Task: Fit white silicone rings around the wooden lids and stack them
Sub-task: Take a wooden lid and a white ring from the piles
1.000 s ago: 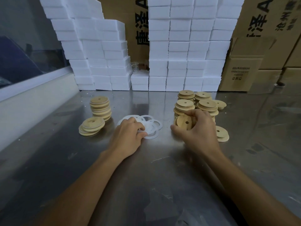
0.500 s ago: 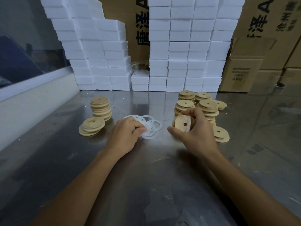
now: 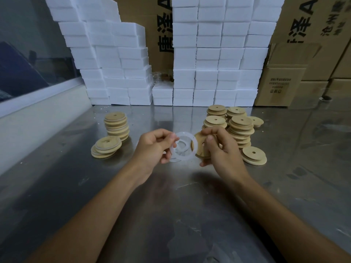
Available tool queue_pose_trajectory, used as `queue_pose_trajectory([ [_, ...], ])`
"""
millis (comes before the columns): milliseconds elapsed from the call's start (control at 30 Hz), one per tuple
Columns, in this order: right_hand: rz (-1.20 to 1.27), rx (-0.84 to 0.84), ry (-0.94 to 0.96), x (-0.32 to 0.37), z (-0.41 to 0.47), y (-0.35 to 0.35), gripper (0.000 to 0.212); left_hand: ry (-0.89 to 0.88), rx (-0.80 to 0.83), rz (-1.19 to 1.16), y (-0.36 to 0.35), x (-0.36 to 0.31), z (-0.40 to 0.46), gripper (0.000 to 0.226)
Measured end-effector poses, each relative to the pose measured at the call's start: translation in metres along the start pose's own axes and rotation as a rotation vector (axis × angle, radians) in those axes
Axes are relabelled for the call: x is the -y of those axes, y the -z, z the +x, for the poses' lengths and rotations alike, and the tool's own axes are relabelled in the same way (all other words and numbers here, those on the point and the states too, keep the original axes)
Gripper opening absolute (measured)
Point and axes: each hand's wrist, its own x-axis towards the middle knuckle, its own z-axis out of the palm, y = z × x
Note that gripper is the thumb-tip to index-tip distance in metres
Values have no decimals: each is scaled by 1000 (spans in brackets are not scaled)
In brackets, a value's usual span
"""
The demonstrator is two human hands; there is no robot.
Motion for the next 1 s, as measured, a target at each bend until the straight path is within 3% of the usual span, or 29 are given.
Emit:
queue_pose_trajectory([
  [100, 92, 51, -63, 3, -3, -5, 21, -18, -29, 78, -10, 6, -2, 21],
  [267, -47, 41, 92, 1, -6, -9, 9, -78, -66, 185, -17, 14, -3, 15],
  [500, -127, 29, 160, -2, -8, -8, 6, -22, 42, 248, -21, 20, -3, 22],
  [633, -202, 2, 179, -4, -6, -6, 7, -53, -18, 219, -17, 20, -2, 10],
  [1000, -209, -25, 113, -2, -1, -1, 10, -156, 5, 266, -12, 22, 1, 5],
])
